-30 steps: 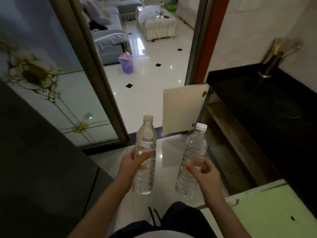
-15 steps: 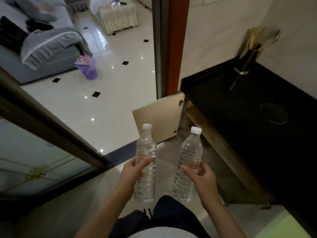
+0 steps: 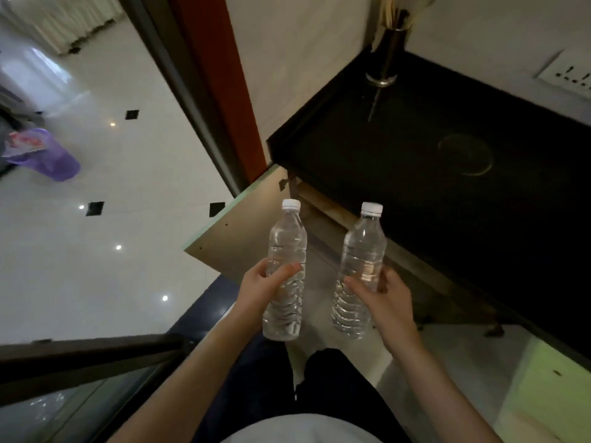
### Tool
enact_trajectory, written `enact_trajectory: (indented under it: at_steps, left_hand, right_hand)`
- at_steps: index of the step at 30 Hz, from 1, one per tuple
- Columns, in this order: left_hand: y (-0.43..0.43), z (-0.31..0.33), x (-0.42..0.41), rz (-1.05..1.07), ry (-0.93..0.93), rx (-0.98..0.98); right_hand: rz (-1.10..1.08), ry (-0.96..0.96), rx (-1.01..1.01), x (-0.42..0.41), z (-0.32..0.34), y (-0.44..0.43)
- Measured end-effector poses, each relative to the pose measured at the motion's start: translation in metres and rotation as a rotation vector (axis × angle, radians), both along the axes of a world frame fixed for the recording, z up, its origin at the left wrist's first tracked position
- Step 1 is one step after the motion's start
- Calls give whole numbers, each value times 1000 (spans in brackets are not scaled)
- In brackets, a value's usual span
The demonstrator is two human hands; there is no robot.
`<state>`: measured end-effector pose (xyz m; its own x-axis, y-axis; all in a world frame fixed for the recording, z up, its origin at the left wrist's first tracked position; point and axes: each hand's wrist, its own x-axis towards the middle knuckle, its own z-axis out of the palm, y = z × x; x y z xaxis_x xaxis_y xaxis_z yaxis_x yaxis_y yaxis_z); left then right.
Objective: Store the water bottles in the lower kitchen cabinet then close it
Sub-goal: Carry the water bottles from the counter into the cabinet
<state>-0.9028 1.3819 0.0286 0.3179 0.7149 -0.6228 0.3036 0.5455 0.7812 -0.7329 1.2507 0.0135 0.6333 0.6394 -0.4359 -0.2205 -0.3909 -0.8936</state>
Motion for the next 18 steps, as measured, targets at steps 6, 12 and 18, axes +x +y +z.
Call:
enact_trajectory:
  at_steps: [6,12,18]
  left_hand:
    - [58,-59,22,-257,124,-78]
    - [96,-152,48,-382,258,-111]
    - [104,-289,74,-411,324,-128]
  right_hand:
    - [-217,21,-76,-4,-48,27]
    - [-299,11,-191,2,-134,49]
    - [-283,-1,-224,11,-262,60]
